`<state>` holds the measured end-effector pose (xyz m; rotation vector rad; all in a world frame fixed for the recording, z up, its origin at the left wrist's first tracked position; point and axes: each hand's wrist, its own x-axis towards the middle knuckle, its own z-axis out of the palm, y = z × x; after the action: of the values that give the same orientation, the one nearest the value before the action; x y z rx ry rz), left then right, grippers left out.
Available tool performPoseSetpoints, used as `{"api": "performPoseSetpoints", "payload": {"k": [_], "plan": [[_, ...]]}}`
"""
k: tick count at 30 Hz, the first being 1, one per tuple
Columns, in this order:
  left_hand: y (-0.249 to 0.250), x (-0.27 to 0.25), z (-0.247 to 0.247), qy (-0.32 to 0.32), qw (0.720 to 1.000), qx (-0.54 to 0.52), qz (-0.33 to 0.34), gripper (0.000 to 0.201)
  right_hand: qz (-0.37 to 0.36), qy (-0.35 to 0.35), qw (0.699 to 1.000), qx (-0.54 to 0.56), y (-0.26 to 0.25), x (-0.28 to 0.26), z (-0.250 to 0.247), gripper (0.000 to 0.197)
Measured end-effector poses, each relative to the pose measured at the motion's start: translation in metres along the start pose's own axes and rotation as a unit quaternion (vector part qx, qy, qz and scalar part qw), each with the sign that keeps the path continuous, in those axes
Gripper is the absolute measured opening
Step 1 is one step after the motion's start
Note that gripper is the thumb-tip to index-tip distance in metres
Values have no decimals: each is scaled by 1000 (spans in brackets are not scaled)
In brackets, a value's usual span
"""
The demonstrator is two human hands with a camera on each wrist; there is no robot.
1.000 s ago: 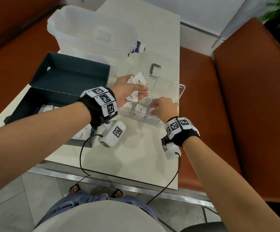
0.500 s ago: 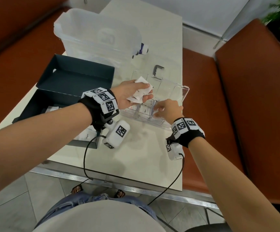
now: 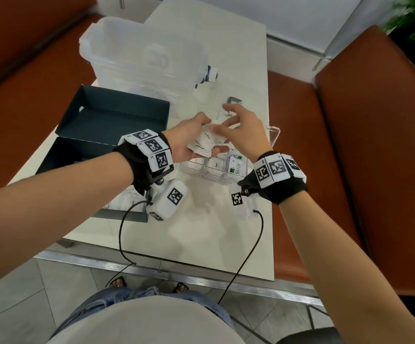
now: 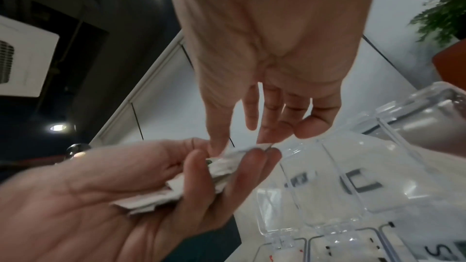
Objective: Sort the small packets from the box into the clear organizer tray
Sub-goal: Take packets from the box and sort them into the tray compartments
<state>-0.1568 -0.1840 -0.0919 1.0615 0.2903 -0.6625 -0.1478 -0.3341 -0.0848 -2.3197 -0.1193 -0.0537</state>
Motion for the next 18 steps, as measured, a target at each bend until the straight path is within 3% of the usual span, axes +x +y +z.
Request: {"api": "performPoseSetpoints", "payload": {"k": [2, 8, 13, 18], "plan": [[1, -1, 0, -8, 1000, -2, -4, 39, 5, -14, 1000, -8, 0, 3, 1, 53], [2, -2, -5, -18, 1000, -17, 16, 24, 54, 40, 996, 53, 5, 9, -8, 28], [5, 0, -10, 24, 997, 13, 67, 19, 102, 59, 983, 138, 12, 8, -17, 14], [8, 0, -15, 49, 995, 9, 89, 15, 133, 45, 985, 102, 27, 9, -10, 13]]}}
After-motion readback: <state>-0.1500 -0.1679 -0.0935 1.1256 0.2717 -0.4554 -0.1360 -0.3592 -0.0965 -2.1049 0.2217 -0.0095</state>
